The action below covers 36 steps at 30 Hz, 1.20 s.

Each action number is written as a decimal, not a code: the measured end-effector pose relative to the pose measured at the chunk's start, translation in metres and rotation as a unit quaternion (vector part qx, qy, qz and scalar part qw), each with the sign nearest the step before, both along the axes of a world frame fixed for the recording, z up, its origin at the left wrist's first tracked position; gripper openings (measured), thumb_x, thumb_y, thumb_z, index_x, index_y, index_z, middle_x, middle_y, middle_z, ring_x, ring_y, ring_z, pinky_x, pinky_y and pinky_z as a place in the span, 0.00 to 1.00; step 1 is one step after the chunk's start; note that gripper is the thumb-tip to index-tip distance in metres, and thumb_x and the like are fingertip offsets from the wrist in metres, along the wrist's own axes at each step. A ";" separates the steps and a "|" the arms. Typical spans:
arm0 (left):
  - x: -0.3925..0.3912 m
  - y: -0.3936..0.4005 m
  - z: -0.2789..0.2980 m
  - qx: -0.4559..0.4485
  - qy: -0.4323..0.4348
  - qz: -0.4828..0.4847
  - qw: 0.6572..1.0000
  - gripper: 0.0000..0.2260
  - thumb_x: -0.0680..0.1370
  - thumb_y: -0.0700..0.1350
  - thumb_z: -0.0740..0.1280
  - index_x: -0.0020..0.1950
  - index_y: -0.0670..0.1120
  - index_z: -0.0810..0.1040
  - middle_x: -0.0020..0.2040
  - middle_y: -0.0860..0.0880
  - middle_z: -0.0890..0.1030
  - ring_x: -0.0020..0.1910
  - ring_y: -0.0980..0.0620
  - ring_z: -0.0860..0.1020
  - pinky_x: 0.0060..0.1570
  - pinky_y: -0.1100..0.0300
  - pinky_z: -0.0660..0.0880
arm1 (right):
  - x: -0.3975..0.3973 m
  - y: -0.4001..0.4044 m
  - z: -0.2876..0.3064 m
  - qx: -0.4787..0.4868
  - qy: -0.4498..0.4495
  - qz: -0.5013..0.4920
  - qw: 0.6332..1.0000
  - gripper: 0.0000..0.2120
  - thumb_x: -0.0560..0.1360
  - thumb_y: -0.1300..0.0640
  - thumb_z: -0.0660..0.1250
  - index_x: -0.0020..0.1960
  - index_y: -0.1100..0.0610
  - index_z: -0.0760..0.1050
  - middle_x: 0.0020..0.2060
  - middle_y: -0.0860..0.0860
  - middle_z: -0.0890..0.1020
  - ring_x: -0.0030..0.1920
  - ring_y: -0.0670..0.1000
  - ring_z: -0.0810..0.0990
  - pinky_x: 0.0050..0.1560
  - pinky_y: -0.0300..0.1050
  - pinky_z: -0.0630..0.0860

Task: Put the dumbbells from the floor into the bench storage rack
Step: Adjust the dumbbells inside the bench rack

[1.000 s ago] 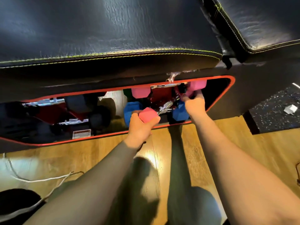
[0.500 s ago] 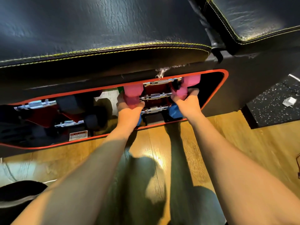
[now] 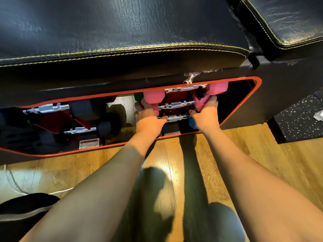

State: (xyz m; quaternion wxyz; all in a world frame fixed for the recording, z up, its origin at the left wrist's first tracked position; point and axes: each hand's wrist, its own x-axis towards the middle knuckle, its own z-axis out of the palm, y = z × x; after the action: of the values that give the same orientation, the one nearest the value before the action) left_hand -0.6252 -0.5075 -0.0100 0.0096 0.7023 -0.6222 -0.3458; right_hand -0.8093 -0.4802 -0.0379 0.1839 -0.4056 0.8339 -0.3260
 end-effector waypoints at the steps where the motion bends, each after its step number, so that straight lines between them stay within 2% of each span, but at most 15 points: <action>1: 0.001 0.001 -0.002 -0.007 0.000 -0.001 1.000 0.25 0.76 0.64 0.63 0.57 0.41 0.74 0.53 0.41 0.78 0.55 0.40 0.77 0.47 0.53 0.72 | 0.000 -0.001 0.000 0.000 0.001 -0.002 1.000 0.37 0.69 0.59 0.76 0.71 0.63 0.60 0.63 0.62 0.70 0.62 0.64 0.74 0.61 0.54 0.73; 4: 0.002 0.003 -0.006 -0.039 -0.010 -0.008 0.999 0.28 0.74 0.66 0.63 0.56 0.41 0.73 0.51 0.41 0.79 0.55 0.40 0.77 0.47 0.52 0.72 | 0.000 -0.001 0.001 -0.011 -0.007 -0.009 1.000 0.36 0.68 0.61 0.77 0.70 0.63 0.61 0.64 0.62 0.70 0.63 0.62 0.72 0.62 0.50 0.70; 6: 0.002 0.004 -0.004 -0.049 -0.010 -0.015 0.999 0.24 0.76 0.64 0.64 0.52 0.42 0.72 0.51 0.41 0.78 0.55 0.40 0.76 0.46 0.54 0.71 | -0.002 -0.001 -0.001 -0.009 -0.026 -0.016 0.999 0.36 0.68 0.61 0.77 0.69 0.62 0.62 0.63 0.60 0.70 0.61 0.58 0.73 0.61 0.50 0.71; 9: 0.003 0.005 -0.003 -0.061 -0.005 -0.028 0.998 0.23 0.77 0.62 0.64 0.54 0.42 0.73 0.53 0.41 0.77 0.56 0.41 0.75 0.46 0.54 0.70 | -0.005 -0.001 -0.008 0.041 -0.031 -0.014 0.999 0.27 0.63 0.45 0.74 0.55 0.57 0.67 0.49 0.54 0.73 0.46 0.52 0.72 0.42 0.45 0.69; 10: 0.003 0.005 -0.005 -0.063 -0.005 -0.030 0.998 0.23 0.77 0.62 0.64 0.56 0.41 0.73 0.54 0.41 0.77 0.56 0.41 0.75 0.46 0.54 0.69 | -0.007 -0.001 -0.012 0.055 -0.026 -0.013 0.998 0.28 0.61 0.41 0.72 0.52 0.56 0.67 0.47 0.54 0.73 0.44 0.52 0.72 0.40 0.45 0.67; 11: 0.003 0.005 -0.005 -0.067 -0.005 -0.034 0.997 0.23 0.77 0.61 0.63 0.56 0.41 0.73 0.54 0.41 0.77 0.56 0.41 0.75 0.46 0.54 0.69 | -0.006 0.000 -0.011 0.051 -0.027 -0.017 0.998 0.29 0.61 0.42 0.73 0.54 0.57 0.67 0.48 0.55 0.74 0.46 0.53 0.73 0.41 0.47 0.69; 13: 0.002 0.006 -0.003 -0.070 -0.003 -0.037 0.997 0.23 0.78 0.60 0.63 0.58 0.41 0.73 0.54 0.42 0.76 0.56 0.41 0.75 0.45 0.55 0.69 | -0.002 0.002 -0.003 0.010 -0.031 -0.019 0.999 0.35 0.65 0.54 0.77 0.65 0.61 0.64 0.58 0.59 0.73 0.56 0.58 0.74 0.56 0.51 0.75; 15: 0.002 0.008 0.000 -0.072 -0.003 -0.036 0.997 0.22 0.79 0.59 0.63 0.59 0.40 0.73 0.49 0.44 0.73 0.55 0.42 0.75 0.44 0.56 0.68 | 0.000 0.003 0.003 -0.014 -0.038 -0.012 0.999 0.39 0.66 0.61 0.78 0.70 0.61 0.60 0.63 0.61 0.69 0.63 0.60 0.72 0.64 0.55 0.72; 18: 0.002 0.010 0.001 -0.069 -0.003 -0.035 0.997 0.22 0.79 0.58 0.63 0.59 0.40 0.73 0.46 0.45 0.72 0.55 0.41 0.76 0.46 0.56 0.69 | 0.002 0.002 0.005 -0.016 -0.037 -0.011 0.999 0.40 0.66 0.61 0.78 0.71 0.60 0.60 0.64 0.60 0.69 0.64 0.62 0.72 0.64 0.57 0.72; 23: 0.001 0.009 -0.001 -0.097 -0.001 -0.030 0.995 0.21 0.78 0.58 0.65 0.56 0.40 0.75 0.54 0.41 0.76 0.57 0.41 0.74 0.45 0.54 0.69 | 0.000 0.003 0.004 -0.022 -0.030 -0.016 0.999 0.41 0.66 0.59 0.78 0.72 0.59 0.59 0.64 0.60 0.69 0.63 0.61 0.73 0.64 0.55 0.73; 27: 0.001 0.008 0.000 -0.098 -0.004 -0.034 0.995 0.21 0.78 0.58 0.65 0.56 0.41 0.75 0.55 0.41 0.76 0.57 0.42 0.73 0.44 0.54 0.68 | 0.000 0.004 0.001 0.001 -0.018 -0.011 1.000 0.39 0.67 0.54 0.77 0.71 0.57 0.59 0.61 0.58 0.72 0.59 0.62 0.77 0.57 0.56 0.77; 29: 0.001 0.009 0.001 -0.087 -0.002 -0.037 0.996 0.21 0.78 0.58 0.64 0.57 0.41 0.74 0.53 0.42 0.75 0.55 0.43 0.74 0.43 0.55 0.68 | -0.001 0.004 0.001 -0.009 -0.012 -0.009 1.000 0.39 0.67 0.56 0.77 0.70 0.58 0.60 0.61 0.59 0.71 0.59 0.61 0.76 0.58 0.55 0.76; 32: 0.001 0.007 0.001 -0.094 -0.008 -0.036 0.995 0.19 0.77 0.59 0.66 0.51 0.43 0.74 0.52 0.43 0.75 0.55 0.43 0.74 0.43 0.55 0.69 | -0.001 0.003 0.002 -0.023 -0.015 -0.012 1.000 0.40 0.67 0.58 0.78 0.71 0.59 0.60 0.62 0.59 0.70 0.61 0.61 0.74 0.61 0.56 0.75; 34: 0.001 0.007 0.003 -0.090 -0.014 -0.030 0.995 0.18 0.76 0.60 0.66 0.46 0.45 0.71 0.52 0.43 0.76 0.53 0.44 0.73 0.43 0.55 0.70 | 0.000 0.003 0.000 -0.020 -0.018 -0.017 0.999 0.41 0.66 0.57 0.78 0.72 0.58 0.59 0.63 0.59 0.70 0.61 0.62 0.75 0.60 0.58 0.75; 36: 0.002 0.005 0.004 -0.074 -0.011 -0.013 0.997 0.21 0.74 0.63 0.67 0.46 0.46 0.70 0.50 0.44 0.76 0.51 0.45 0.74 0.44 0.54 0.72 | -0.002 0.002 -0.001 -0.002 -0.025 -0.012 1.000 0.40 0.67 0.53 0.78 0.71 0.61 0.61 0.60 0.59 0.72 0.61 0.63 0.74 0.60 0.58 0.75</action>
State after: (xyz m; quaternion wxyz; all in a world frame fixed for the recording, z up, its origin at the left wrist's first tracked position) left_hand -0.6235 -0.5021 -0.0061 0.0505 0.6950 -0.6554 -0.2913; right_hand -0.8117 -0.4778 -0.0386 0.1996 -0.3873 0.8335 -0.3397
